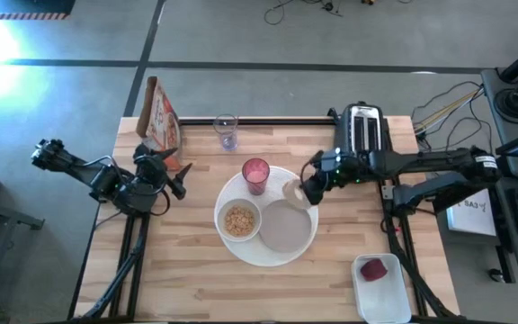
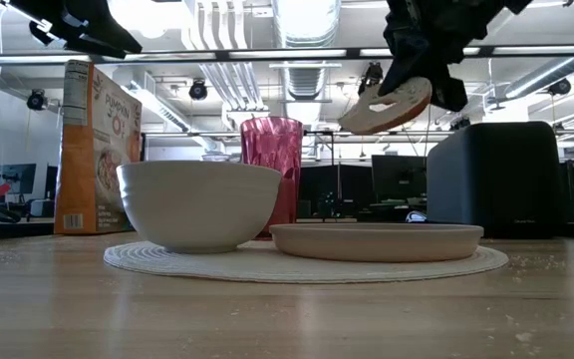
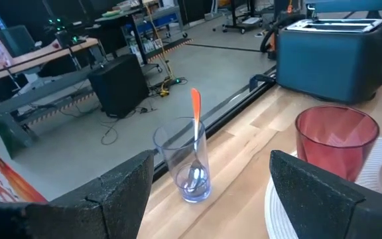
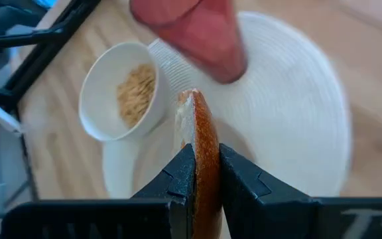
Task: Arrange a breakfast setting
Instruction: Put the toasted bagel on top of the gray plate on white table mat, then put the red apple to the left of the red cup on the white table mat
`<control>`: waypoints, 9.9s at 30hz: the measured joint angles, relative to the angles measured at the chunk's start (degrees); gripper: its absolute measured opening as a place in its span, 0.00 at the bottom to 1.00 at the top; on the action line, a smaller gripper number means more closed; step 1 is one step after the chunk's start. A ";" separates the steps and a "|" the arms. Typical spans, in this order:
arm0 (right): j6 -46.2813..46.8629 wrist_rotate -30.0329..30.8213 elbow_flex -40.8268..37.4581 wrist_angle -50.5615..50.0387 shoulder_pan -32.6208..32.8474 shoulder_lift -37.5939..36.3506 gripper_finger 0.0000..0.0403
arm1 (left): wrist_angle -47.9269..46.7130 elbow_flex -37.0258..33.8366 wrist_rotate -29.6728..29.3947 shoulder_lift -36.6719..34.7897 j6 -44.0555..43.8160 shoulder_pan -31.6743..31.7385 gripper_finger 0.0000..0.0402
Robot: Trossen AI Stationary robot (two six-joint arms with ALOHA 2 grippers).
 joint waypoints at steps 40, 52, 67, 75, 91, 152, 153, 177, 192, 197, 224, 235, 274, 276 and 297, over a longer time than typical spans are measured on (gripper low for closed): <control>11.37 -4.45 -8.22 20.49 7.96 19.03 0.11 | 0.00 -1.38 -3.64 -0.22 4.89 -0.02 0.70; 12.68 -4.45 -8.20 22.30 7.92 19.17 0.11 | -0.02 -1.42 -3.68 -0.24 4.89 -0.01 0.70; 12.68 -4.57 -8.20 22.28 7.79 19.12 0.09 | -0.03 -1.44 -3.68 -0.24 4.89 0.00 0.70; 12.54 -3.99 -8.20 22.32 7.42 19.11 0.16 | -0.02 -1.46 -3.68 -0.22 4.86 -0.01 0.70; 10.95 -4.37 -8.20 20.68 5.60 19.56 0.37 | -2.77 -2.23 -6.74 -0.37 4.90 0.04 0.70; 70.98 -15.00 24.45 -41.31 35.02 17.25 0.57 | -3.13 -0.81 -8.97 1.16 3.32 0.04 0.70; 73.31 -15.00 24.43 -41.24 35.93 17.25 0.57 | -3.15 -0.81 -8.95 1.16 3.32 0.04 0.70; 7.95 -15.04 20.83 -46.36 45.79 23.25 0.57 | -3.87 -0.37 -7.46 0.96 1.63 0.04 0.70; -8.41 -9.11 20.85 -48.34 55.63 33.38 0.57 | -3.16 0.64 -7.48 0.96 -2.99 0.04 0.70; -8.21 -7.44 20.68 -48.35 57.43 36.01 0.57 | -2.78 1.91 -7.53 0.96 -2.97 0.02 0.70; -5.31 -8.31 19.38 -48.15 59.17 40.26 0.38 | -0.59 1.99 -5.84 4.76 -2.95 0.02 0.70; -4.34 -9.18 19.23 -47.41 59.15 40.33 0.15 | -0.39 1.99 -5.08 5.46 -2.97 0.04 0.70; 5.21 -4.44 18.68 -45.67 59.31 40.66 0.64 | 0.07 1.99 -4.53 5.55 -2.97 0.02 0.70; 5.21 -4.47 18.73 -45.94 59.34 40.54 0.63 | 0.07 1.99 -4.51 5.55 -2.97 0.02 0.70; 13.33 -11.34 23.28 -46.50 59.76 40.18 0.58 | 0.61 2.01 -2.09 5.75 -3.13 0.02 0.70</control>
